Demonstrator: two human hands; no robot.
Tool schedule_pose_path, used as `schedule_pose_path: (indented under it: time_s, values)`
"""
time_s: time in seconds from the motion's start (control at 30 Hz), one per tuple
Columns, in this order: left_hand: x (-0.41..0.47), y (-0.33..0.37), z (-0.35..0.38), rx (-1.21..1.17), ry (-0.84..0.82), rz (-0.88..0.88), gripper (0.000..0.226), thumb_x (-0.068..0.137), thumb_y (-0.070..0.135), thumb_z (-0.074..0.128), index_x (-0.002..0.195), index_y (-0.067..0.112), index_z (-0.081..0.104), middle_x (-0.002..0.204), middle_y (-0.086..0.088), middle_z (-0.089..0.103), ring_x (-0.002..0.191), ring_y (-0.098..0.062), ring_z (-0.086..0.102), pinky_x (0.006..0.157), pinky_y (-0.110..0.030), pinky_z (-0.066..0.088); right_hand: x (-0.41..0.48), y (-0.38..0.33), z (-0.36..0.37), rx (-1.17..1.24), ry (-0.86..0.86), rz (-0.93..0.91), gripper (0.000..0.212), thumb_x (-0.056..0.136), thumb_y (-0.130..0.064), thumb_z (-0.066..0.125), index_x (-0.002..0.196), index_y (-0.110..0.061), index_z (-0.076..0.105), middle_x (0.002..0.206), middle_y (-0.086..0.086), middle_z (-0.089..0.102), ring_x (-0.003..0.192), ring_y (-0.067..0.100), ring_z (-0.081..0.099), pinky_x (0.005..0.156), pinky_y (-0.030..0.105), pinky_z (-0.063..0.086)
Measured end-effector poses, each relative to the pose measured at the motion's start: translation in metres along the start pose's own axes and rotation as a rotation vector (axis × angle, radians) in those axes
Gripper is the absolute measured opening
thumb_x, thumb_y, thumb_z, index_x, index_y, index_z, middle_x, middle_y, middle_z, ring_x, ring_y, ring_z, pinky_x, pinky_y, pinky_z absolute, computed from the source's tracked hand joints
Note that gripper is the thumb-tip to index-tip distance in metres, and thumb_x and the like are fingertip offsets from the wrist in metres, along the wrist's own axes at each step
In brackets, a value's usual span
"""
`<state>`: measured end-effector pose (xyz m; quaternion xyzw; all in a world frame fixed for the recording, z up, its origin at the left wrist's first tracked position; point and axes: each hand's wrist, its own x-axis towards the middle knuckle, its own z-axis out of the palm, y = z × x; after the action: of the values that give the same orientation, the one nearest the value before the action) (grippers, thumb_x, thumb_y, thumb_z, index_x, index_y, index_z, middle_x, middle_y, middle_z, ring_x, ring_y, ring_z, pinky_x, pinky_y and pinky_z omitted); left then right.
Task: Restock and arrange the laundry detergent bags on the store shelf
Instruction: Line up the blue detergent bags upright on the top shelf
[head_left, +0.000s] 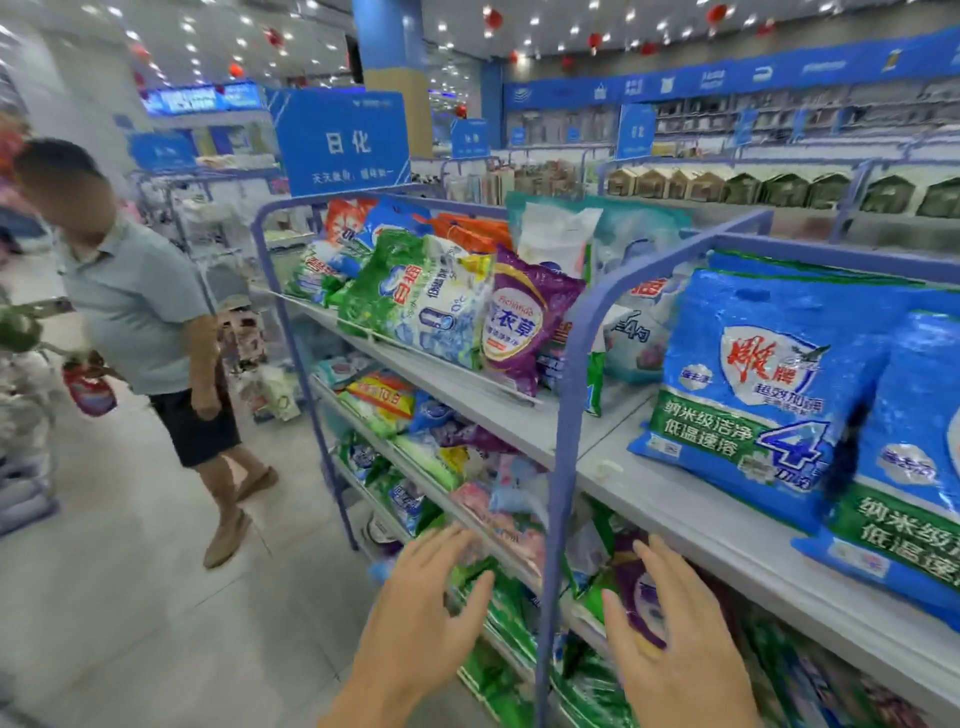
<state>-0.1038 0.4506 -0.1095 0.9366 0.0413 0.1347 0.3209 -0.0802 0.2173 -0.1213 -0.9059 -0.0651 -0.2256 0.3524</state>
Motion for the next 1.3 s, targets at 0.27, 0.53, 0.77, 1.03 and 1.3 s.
schedule_pose_path:
  time_s: [0.27, 0.53, 0.77, 1.03, 1.3]
  values:
    - [-0.009, -0.112, -0.069, -0.004, 0.052, -0.129, 0.06, 0.089, 0.069, 0.05, 0.14, 0.038, 0.055, 0.145, 0.02, 0.052, 0.14, -0.005, 0.042, 0.118, -0.033, 0.037, 0.0, -0.079, 0.095, -0.057, -0.417, 0.106, 0.072, 0.098, -0.06, 0.05, 0.16, -0.029, 0.028, 0.166, -0.017, 0.021, 0.153, 0.008, 0.024, 0.123, 0.027, 0.024]
    - [0.005, -0.207, -0.113, -0.036, 0.039, -0.21, 0.049, 0.092, 0.051, 0.062, 0.137, 0.032, 0.059, 0.141, 0.016, 0.055, 0.136, -0.007, 0.047, 0.112, -0.021, 0.033, -0.004, -0.128, 0.186, -0.032, -0.566, 0.294, 0.068, 0.1, -0.062, 0.046, 0.158, -0.03, 0.03, 0.165, -0.012, 0.028, 0.15, 0.01, 0.029, 0.122, 0.033, 0.03]
    - [0.041, -0.269, -0.106, 0.0, -0.065, -0.241, 0.053, 0.098, 0.049, 0.055, 0.147, 0.031, 0.049, 0.151, 0.015, 0.046, 0.143, -0.006, 0.037, 0.114, -0.023, 0.03, 0.003, -0.141, 0.244, -0.042, -0.6, 0.323, 0.066, 0.102, -0.059, 0.043, 0.158, -0.027, 0.03, 0.162, -0.009, 0.034, 0.148, 0.011, 0.032, 0.119, 0.034, 0.032]
    - [0.121, -0.334, -0.081, 0.063, -0.167, -0.243, 0.053, 0.098, 0.049, 0.056, 0.145, 0.027, 0.052, 0.15, 0.011, 0.05, 0.14, -0.01, 0.043, 0.109, -0.024, 0.036, 0.058, -0.137, 0.324, -0.035, -0.573, 0.4, 0.068, 0.102, -0.057, 0.047, 0.159, -0.025, 0.029, 0.162, -0.002, 0.039, 0.147, 0.018, 0.038, 0.117, 0.037, 0.036]
    - [0.221, -0.374, -0.066, 0.033, -0.222, -0.196, 0.045, 0.097, 0.038, 0.061, 0.139, 0.022, 0.059, 0.141, 0.004, 0.06, 0.131, -0.018, 0.054, 0.106, -0.026, 0.038, 0.137, -0.143, 0.397, 0.104, -0.484, 0.515, 0.075, 0.1, -0.06, 0.05, 0.162, -0.028, 0.021, 0.166, -0.003, 0.031, 0.151, 0.018, 0.032, 0.12, 0.04, 0.03]
